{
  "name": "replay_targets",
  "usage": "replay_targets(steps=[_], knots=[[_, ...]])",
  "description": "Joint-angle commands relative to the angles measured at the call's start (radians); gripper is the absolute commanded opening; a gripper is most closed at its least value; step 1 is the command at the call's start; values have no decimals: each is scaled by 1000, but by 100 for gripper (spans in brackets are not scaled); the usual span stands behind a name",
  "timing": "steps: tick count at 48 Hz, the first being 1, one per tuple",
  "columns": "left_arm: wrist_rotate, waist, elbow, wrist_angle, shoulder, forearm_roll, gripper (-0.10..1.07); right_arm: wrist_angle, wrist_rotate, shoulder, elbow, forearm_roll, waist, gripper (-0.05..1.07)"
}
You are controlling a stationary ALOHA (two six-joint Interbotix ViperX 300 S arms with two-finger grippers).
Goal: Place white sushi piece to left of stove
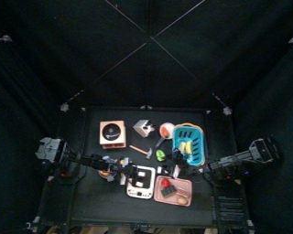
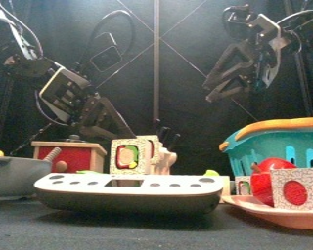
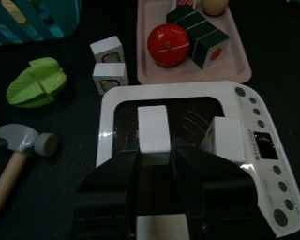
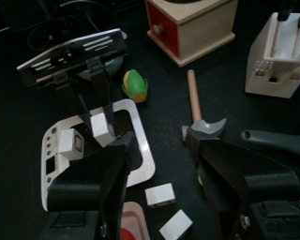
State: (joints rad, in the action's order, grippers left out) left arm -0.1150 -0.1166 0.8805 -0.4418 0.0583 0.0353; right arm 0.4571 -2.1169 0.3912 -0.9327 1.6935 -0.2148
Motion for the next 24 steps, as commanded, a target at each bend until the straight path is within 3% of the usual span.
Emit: replay_targets(steps=[1, 15, 24], knots=[[0, 3, -5, 20, -43, -2, 57, 3, -2, 11, 9, 3, 2, 84], [6, 3, 2, 245, -230, 8, 56, 3, -2, 11, 11, 3, 2, 84], [6, -23, 28, 307, -327, 121, 56, 3, -2, 9, 9, -8, 2, 84]])
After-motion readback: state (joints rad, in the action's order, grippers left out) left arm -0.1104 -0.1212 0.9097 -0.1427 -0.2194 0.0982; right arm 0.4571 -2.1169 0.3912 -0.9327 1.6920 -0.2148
